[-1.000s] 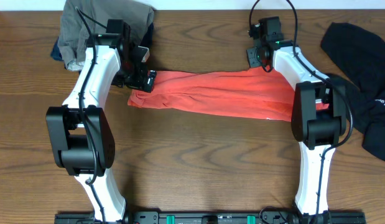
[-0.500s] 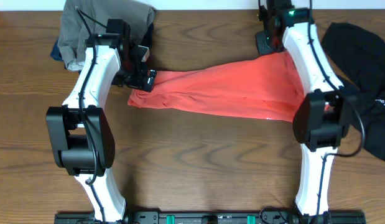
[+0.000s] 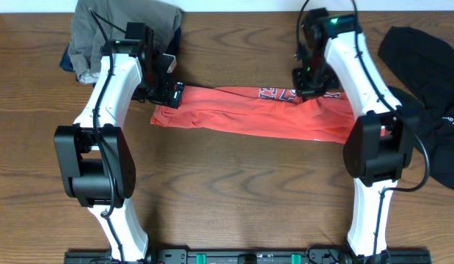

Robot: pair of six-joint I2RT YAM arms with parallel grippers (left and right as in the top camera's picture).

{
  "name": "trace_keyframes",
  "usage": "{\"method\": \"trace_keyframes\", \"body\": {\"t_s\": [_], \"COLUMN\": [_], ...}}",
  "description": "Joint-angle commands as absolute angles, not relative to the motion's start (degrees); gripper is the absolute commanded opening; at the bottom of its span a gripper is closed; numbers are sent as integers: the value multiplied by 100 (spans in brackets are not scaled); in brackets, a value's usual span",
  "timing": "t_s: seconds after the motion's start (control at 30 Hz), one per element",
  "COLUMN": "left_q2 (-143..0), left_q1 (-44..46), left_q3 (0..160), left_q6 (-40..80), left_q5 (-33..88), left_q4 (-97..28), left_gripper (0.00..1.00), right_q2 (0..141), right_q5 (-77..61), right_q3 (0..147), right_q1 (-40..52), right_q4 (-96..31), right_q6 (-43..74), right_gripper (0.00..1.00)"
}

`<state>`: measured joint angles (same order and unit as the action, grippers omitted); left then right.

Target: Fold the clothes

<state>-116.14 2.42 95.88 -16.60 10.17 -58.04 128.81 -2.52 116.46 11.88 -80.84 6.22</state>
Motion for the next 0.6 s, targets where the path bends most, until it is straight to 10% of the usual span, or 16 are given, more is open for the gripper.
{"method": "trace_keyframes", "body": {"t_s": [0.0, 0.17, 0.37, 0.57], "left_q2": [-11572, -11572, -11572, -11572], "left_q1": [244, 242, 244, 244], "left_q3": [9605, 9605, 9605, 9598], "left_q6": [-1756, -1756, -1754, -1756], "left_q5": [1050, 1050, 1052, 1055], "left_q4": [-5817, -5815, -5802, -5841], "left_gripper": [99, 99, 99, 99], "right_q2": [12842, 12842, 12807, 12693], "right_q5": [-128, -130, -132, -134], "right_q3": [11194, 10713, 10715, 11050], "right_q1": [1114, 814, 554, 364], "right_q4": [-7758, -7387, -7417, -7550], "right_q6": [1083, 1199, 1037, 915], "right_gripper": [1, 7, 64, 72]}}
